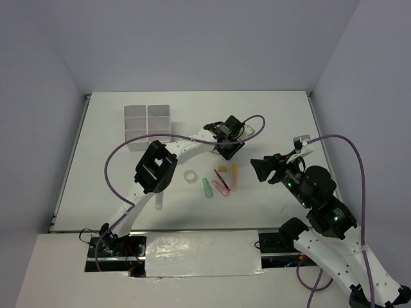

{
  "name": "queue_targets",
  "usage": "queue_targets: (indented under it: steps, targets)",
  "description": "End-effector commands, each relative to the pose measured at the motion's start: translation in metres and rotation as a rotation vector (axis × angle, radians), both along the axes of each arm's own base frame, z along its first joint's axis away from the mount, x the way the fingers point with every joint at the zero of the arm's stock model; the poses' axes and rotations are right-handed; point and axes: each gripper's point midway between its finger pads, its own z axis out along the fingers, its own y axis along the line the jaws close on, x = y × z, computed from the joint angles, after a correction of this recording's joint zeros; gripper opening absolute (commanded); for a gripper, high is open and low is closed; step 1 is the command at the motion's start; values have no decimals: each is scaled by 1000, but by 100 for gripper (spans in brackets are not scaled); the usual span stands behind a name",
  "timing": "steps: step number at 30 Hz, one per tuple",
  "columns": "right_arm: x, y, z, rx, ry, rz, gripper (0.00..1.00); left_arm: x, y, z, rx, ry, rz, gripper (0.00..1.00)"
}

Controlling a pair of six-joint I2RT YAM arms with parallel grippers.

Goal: Sort the stationery into containers
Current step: Pick up the pen cap from the center of the board.

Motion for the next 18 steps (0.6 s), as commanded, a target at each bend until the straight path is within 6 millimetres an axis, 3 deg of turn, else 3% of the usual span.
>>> queue_targets:
  steps: [1, 12, 18]
  targets:
    - [-3, -1, 20, 11, -51, 12, 65, -15, 15, -17, 80, 57, -8, 42]
    - [-6, 1, 20, 18, -56, 30, 65, -17, 22, -18, 81, 62, 41, 50]
    - [-8, 2, 25, 22, -73, 42, 64, -19, 23, -16, 83, 68, 34, 48]
